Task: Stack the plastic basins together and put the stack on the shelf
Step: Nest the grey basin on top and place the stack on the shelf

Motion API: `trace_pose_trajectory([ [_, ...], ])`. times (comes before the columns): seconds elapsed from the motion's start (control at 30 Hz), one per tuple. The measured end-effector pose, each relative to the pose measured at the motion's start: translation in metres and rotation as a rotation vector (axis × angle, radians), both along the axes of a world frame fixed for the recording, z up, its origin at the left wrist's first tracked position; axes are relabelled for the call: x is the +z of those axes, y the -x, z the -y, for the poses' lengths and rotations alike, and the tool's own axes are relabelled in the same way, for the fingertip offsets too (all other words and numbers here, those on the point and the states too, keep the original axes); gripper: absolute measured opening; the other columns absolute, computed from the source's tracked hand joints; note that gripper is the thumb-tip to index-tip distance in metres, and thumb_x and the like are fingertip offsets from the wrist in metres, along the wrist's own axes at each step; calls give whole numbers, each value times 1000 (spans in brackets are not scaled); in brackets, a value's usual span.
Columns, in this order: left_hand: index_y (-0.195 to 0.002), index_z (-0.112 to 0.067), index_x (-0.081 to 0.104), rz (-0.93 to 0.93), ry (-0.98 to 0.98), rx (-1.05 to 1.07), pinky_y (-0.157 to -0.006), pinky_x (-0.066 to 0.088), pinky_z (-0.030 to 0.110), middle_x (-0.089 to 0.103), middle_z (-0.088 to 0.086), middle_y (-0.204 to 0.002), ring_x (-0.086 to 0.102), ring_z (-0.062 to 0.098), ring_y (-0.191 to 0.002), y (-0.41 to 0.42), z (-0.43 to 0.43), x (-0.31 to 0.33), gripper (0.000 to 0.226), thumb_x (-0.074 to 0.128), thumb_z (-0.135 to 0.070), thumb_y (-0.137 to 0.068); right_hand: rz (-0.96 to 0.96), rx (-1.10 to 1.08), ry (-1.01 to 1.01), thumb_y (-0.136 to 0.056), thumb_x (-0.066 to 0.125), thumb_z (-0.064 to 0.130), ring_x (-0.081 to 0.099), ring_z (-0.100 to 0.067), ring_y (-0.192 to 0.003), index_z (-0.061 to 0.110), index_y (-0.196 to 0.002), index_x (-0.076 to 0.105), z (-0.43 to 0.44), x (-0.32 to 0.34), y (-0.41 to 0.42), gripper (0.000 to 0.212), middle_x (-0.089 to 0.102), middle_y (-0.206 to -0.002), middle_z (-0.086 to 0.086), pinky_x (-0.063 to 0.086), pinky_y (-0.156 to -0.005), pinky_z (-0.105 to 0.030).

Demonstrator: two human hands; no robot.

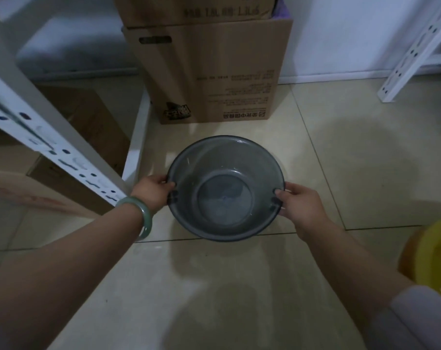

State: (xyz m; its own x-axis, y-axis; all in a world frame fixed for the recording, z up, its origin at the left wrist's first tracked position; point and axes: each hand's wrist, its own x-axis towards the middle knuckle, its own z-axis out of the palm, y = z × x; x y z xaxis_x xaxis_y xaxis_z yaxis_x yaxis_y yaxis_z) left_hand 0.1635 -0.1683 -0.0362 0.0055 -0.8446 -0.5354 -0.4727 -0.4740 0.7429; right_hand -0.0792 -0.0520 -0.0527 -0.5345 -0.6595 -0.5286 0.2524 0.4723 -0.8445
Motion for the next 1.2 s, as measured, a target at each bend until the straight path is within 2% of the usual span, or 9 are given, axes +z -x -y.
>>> trace_pose_trajectory([
  [0.07, -121, 1, 55, -30, 17, 9, -66, 60, 31, 63, 12, -85, 62, 24, -75, 5, -2, 2, 33, 51, -6, -90, 27, -19, 7, -90, 55, -2, 63, -21, -69, 5, -108, 61, -2, 3, 4, 19, 65, -83, -12, 57, -56, -28],
  [0.17, -118, 1, 57, -72, 52, -21, -54, 55, 21, 61, 8, -78, 61, 18, -69, 20, -11, 13, 30, 50, -4, -89, 53, -72, 13, -89, 57, -2, 64, -24, -71, 2, -111, 59, -11, 10, 18, 22, 65, -87, -14, 59, -52, -28],
  [0.33, -113, 3, 61, -120, 137, -96, -84, 55, 46, 65, 17, -89, 65, 28, -76, 63, -28, 40, 28, 53, -4, -87, 55, -152, 66, -89, 55, -4, 61, -24, -67, -8, -118, 57, -43, 37, 52, 30, 63, -81, -12, 56, -45, -24],
  [0.47, -104, -6, 62, -198, 182, -180, -90, 52, 49, 65, 15, -87, 62, 32, -84, 111, -46, 69, 20, 53, -6, -86, 23, -228, 144, -91, 51, -4, 60, -23, -68, 0, -112, 58, -84, 73, 84, 22, 62, -81, -10, 57, -46, -23],
  [0.67, -120, -6, 59, -338, 290, -349, -65, 56, 24, 63, 13, -98, 59, 19, -70, 186, -87, 107, 33, 52, -6, -88, -66, -379, 198, -90, 55, -1, 63, -21, -71, 3, -107, 62, -159, 114, 133, 19, 65, -83, -9, 56, -46, -23],
  [0.87, -114, -12, 63, -441, 354, -487, -58, 57, 22, 66, 8, -89, 62, 16, -70, 248, -140, 124, 29, 55, -11, -86, -79, -588, 214, -87, 62, 9, 69, -16, -55, 9, -85, 64, -244, 140, 173, 3, 71, -74, -6, 57, -45, -26],
  [0.97, -120, -9, 61, -437, 347, -606, -60, 57, 23, 67, -1, -83, 64, 13, -71, 273, -173, 121, 34, 56, -14, -86, -132, -709, 167, -84, 67, 15, 69, -10, -51, 13, -92, 66, -291, 137, 187, 9, 71, -88, -7, 53, -43, -21],
  [1.1, -121, -14, 60, -291, 422, -799, -73, 58, 32, 69, -5, -85, 68, 13, -78, 295, -213, 108, 40, 61, -27, -84, -169, -803, 60, -80, 72, 16, 68, -18, -75, 14, -126, 61, -340, 122, 194, 47, 71, -108, -9, 51, -45, -19],
  [1.2, -123, -19, 59, -118, 481, -912, -79, 56, 32, 70, -1, -98, 67, 15, -84, 303, -233, 92, 43, 62, -33, -82, -173, -807, -22, -82, 70, 10, 66, -17, -73, 13, -128, 58, -361, 110, 190, 48, 69, -95, -6, 52, -50, -25],
])
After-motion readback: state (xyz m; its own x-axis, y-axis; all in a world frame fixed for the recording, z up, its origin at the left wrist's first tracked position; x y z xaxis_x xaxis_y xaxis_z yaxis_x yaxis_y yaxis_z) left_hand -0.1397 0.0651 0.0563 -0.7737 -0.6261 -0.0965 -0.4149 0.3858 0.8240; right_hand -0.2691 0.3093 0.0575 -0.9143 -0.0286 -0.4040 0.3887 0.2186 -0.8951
